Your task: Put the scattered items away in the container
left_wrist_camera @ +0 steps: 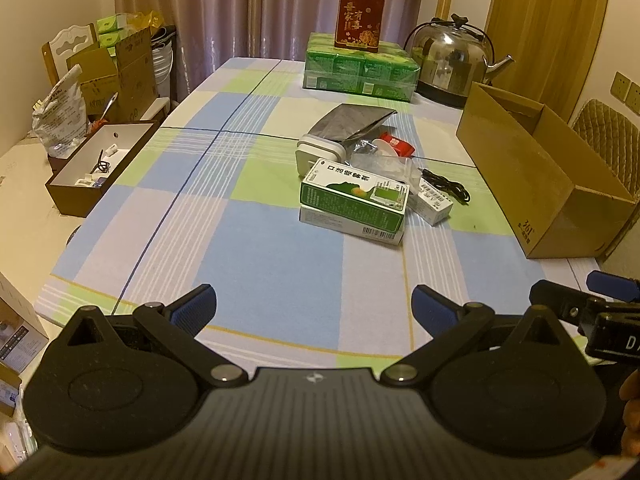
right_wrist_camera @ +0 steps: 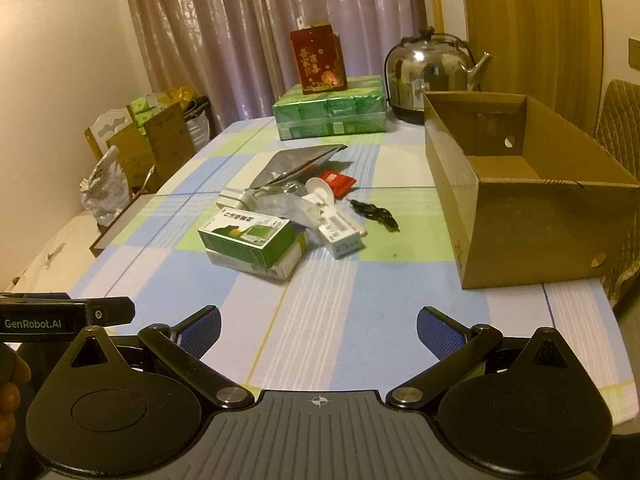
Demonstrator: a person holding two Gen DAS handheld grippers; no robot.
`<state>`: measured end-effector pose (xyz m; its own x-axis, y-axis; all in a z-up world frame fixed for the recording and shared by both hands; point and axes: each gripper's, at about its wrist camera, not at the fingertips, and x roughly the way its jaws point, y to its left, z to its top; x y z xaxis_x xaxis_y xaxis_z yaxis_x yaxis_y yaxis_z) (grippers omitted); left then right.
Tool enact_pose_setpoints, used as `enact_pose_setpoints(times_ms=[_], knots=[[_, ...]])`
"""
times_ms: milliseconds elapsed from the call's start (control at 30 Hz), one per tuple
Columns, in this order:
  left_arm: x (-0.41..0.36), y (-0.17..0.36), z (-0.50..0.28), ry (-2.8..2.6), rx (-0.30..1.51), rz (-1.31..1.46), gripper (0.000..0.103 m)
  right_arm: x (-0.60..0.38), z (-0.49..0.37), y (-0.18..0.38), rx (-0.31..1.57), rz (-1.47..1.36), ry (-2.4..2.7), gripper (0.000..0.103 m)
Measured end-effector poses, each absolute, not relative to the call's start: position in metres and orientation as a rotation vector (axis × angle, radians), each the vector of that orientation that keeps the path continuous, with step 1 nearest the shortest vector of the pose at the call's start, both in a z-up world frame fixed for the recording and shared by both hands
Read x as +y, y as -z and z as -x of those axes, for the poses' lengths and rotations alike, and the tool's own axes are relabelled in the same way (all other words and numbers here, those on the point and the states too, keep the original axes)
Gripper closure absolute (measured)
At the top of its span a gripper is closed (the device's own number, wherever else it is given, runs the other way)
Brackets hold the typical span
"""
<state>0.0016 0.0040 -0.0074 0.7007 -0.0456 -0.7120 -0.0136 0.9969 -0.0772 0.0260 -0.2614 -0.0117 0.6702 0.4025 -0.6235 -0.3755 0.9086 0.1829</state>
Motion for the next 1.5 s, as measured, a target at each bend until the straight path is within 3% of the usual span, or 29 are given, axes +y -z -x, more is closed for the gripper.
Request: enact_pose_setpoints(times_ms=[900,1500], knots=[[0.013,0.01,-0.005,0.022,0.809,0.088,0.001,-0.262,-0.034,0.014,0.711,0.016,-0.453,0.002],[0.025,0.023,-0.076,0.132,0.82,-0.046,0.001,-0.23,-0.097,0.032,0.67,0.237,-0.716,0.002]])
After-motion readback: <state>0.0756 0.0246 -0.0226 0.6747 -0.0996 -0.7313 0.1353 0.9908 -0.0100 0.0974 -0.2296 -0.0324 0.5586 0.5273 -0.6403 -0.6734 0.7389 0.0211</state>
